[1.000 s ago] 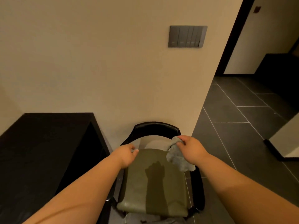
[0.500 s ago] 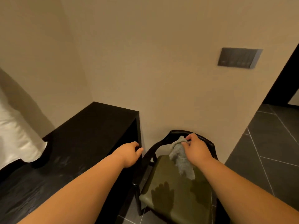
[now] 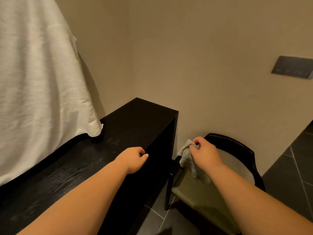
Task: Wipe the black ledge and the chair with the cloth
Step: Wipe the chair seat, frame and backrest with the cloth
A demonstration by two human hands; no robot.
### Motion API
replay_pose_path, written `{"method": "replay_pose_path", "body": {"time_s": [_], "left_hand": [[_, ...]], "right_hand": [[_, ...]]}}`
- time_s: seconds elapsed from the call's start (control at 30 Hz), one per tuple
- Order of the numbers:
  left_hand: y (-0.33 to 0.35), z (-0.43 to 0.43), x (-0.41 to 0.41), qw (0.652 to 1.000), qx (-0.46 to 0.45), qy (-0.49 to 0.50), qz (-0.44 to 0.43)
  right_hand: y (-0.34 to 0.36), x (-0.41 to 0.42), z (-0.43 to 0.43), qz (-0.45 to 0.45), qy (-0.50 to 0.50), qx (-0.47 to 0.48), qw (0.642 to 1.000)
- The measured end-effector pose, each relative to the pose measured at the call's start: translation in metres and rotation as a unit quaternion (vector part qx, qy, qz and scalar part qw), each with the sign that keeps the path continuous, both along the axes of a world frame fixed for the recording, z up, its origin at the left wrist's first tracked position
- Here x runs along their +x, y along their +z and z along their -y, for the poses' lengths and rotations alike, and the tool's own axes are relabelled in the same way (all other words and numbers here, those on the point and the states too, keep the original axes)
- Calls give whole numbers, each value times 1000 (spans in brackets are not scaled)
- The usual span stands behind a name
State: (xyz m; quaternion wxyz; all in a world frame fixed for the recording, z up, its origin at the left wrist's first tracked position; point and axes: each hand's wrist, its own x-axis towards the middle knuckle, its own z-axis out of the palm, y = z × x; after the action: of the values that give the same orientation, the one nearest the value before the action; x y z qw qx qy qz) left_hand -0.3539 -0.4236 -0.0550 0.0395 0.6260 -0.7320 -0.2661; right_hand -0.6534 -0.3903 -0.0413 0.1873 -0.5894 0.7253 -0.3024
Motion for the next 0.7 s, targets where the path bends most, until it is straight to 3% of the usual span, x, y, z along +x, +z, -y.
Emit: {"method": "replay_pose_path", "body": {"time_s": [0.33, 0.7], "left_hand": [[-10, -134, 149, 991, -11, 129, 18], [-5, -289, 209, 962, -37, 268, 21]], "right_hand": [[13, 140, -82, -15, 121, 14, 992], [25, 227, -151, -5, 265, 25, 964]]}}
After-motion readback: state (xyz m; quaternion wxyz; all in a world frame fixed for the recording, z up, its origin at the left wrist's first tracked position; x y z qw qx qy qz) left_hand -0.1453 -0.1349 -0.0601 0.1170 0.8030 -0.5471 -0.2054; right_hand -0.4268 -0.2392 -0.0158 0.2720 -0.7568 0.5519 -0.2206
